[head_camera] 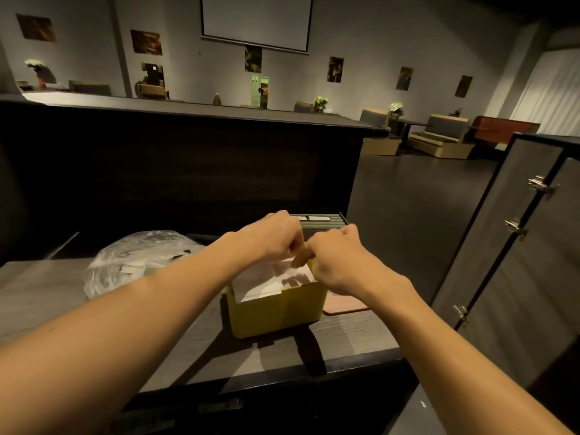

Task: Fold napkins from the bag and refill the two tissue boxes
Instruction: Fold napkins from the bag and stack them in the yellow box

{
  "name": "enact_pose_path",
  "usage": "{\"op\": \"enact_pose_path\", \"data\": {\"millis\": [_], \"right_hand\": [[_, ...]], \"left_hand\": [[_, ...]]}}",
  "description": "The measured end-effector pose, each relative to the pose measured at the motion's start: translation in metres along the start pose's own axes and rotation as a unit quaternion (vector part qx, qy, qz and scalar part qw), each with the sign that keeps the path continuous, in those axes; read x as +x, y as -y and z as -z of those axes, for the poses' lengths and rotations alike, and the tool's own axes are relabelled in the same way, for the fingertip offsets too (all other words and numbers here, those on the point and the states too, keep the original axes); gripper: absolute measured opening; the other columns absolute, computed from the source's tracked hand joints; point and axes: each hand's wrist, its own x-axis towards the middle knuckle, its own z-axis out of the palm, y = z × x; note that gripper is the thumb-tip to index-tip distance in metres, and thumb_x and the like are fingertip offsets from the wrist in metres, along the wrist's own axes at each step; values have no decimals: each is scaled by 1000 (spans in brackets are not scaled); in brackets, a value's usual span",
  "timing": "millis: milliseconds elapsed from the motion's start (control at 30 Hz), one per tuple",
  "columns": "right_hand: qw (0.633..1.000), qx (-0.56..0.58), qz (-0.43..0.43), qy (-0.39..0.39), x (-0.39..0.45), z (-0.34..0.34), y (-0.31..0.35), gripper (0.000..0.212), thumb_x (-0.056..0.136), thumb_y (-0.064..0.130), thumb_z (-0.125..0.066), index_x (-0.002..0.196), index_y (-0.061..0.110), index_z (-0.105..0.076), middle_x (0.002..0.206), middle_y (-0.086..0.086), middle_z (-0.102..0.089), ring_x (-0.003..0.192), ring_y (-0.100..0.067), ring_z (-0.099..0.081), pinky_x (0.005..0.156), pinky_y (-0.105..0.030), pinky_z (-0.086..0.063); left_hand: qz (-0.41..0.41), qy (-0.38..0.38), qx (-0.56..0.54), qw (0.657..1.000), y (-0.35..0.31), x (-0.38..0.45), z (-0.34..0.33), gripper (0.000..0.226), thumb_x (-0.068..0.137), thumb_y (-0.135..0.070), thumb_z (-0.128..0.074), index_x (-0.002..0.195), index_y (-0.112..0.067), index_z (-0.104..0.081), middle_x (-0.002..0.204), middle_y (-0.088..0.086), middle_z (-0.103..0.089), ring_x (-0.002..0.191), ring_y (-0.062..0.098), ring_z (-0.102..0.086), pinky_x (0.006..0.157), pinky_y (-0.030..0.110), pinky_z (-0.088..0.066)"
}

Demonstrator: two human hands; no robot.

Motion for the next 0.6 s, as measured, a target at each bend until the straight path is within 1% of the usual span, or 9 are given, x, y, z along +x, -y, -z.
{"op": "enact_pose_path", "data": {"millis": [67, 133, 233, 300, 367, 400, 500, 567, 600], "right_hand": [[1000, 4, 0, -22, 1, 9, 9, 45, 105, 8, -43, 128, 35, -69, 124, 7, -65, 103, -16, -37, 107, -40, -24], [999, 10, 5, -43, 4, 15, 23, 49, 103, 3, -42, 126, 35, -71, 122, 8, -66, 107, -17, -42, 107, -39, -24], [997, 21, 27, -67, 13, 20, 47, 49, 100, 1, -44, 121, 35, -74, 119, 9, -69, 111, -19, -48, 106, -40, -25], [996, 32, 44, -76, 23, 22, 66, 51, 97, 0, -45, 120, 35, -74, 116, 8, -70, 112, -19, -52, 104, -40, -26], [994, 30, 65, -80, 33, 22, 89, 51, 97, 1, -45, 119, 36, -74, 113, 7, -71, 110, -19, -54, 102, -40, -27], [994, 27, 76, -79, 38, 22, 101, 50, 97, 2, -45, 118, 37, -74, 112, 7, -71, 108, -18, -54, 102, -40, -27], [991, 34, 103, -72, 53, 18, 138, 44, 98, 5, -48, 119, 36, -73, 111, 8, -67, 102, -17, -49, 100, -38, -25], [990, 59, 110, -59, 69, 8, 160, 38, 100, 9, -52, 121, 33, -72, 115, 5, -68, 106, -19, -56, 106, -38, -35], [990, 79, 108, -49, 77, 1, 169, 35, 99, 10, -55, 122, 30, -72, 115, 3, -69, 106, -20, -61, 106, -41, -44]], "left_hand": [[10, -16, -13, 1000, 4, -5, 8, 21, 93, -11, -71, 78, -25, -66, 85, -1, -67, 80, 16, -66, 74, 31, -58], [23, -31, -19, 999, 11, -13, 15, 35, 91, -11, -72, 67, -31, -55, 79, -4, -63, 79, 17, -67, 75, 33, -59], [47, -47, -18, 998, 28, -33, 30, 43, 89, -7, -71, 62, -34, -53, 75, -6, -62, 77, 17, -68, 74, 33, -59], [65, -70, -16, 995, 43, -49, 39, 46, 88, -6, -71, 59, -36, -52, 71, -7, -62, 72, 17, -67, 68, 33, -58], [84, -83, -23, 993, 60, -69, 47, 46, 88, -7, -71, 58, -35, -51, 68, -9, -60, 66, 12, -63, 60, 27, -50], [94, -89, -23, 991, 69, -79, 49, 46, 88, -6, -71, 57, -35, -51, 67, -9, -59, 65, 11, -62, 60, 26, -48], [135, -100, -22, 986, 101, -109, 54, 46, 90, -7, -72, 58, -34, -53, 67, -7, -61, 67, 14, -65, 62, 30, -54], [162, -104, -28, 981, 123, -128, 54, 32, 92, -9, -72, 67, -28, -66, 69, -8, -61, 65, 12, -63, 61, 25, -51], [175, -105, -31, 978, 134, -137, 52, 18, 93, -11, -73, 79, -23, -75, 72, -8, -64, 67, 10, -64, 64, 23, -52]]}}
